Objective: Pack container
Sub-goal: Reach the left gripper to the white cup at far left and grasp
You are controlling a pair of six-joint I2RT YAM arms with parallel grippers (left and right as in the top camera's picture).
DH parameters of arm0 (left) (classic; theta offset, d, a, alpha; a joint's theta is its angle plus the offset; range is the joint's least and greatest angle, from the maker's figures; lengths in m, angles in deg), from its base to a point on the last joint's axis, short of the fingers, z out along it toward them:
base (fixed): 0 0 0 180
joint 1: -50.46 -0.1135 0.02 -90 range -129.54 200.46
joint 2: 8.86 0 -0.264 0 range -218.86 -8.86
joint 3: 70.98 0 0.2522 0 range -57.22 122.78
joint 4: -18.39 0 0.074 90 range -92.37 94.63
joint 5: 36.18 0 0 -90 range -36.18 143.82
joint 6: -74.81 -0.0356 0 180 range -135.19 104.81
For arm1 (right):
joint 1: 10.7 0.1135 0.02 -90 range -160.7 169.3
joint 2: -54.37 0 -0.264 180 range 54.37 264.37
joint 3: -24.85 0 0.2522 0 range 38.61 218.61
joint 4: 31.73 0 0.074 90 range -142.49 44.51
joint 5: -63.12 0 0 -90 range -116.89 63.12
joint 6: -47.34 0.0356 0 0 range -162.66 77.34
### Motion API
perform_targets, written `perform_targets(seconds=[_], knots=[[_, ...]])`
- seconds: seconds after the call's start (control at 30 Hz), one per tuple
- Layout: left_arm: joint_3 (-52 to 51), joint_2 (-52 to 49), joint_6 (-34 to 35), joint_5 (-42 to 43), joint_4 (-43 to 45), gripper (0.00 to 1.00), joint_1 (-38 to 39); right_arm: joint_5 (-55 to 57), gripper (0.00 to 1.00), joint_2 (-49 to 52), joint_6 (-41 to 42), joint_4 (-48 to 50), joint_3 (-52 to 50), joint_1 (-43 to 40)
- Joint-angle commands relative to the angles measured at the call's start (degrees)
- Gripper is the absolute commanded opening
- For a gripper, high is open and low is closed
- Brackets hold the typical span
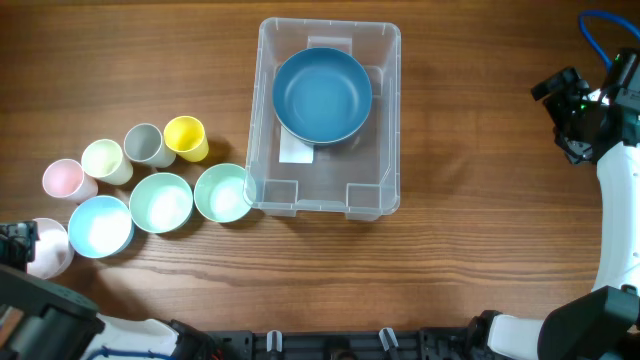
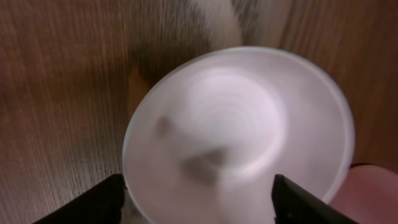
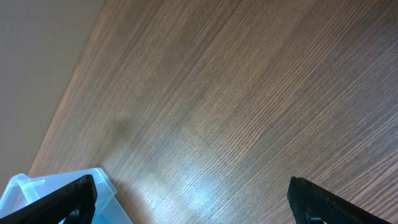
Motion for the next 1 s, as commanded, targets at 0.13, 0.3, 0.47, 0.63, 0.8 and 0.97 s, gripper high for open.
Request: perform_targets(seconds=[0.13,0.3,0.47,0.63,0.8,0.97], knots=[[0.6,-4.6,-1.7,-0.2,-0.2,0.63,-0.2,-0.5,1.0,0.4,0.6,0.0,0.3,0.1],[0.6,-4.6,-1.6,-0.2,-0.2,0.51,-0.2,-0.5,1.0,0.4,0.6,0.0,0.3,0.1],[0.6,-4.6,-1.6,3.8,-0.3,0.59,-0.2,-0.5,1.0,0.4,0.6,0.0,0.3,0.1],[0.9,-2.3,-1.7,6.7,-0.3,0.64,-0.2,-0.5,1.0,0.4,0.6,0.0,0.3,0.1],[0.9,3.9,-1.7,7.0,-0.3,0.66,-0.2,-0.5,1.0,0.4,0.6,0.0,0.3,0.1],[0.9,9.6,-1.4,6.9,-1.3,0.7,-0.2,-0.5,1.0,0.4,0.6,0.0,0.3,0.1]])
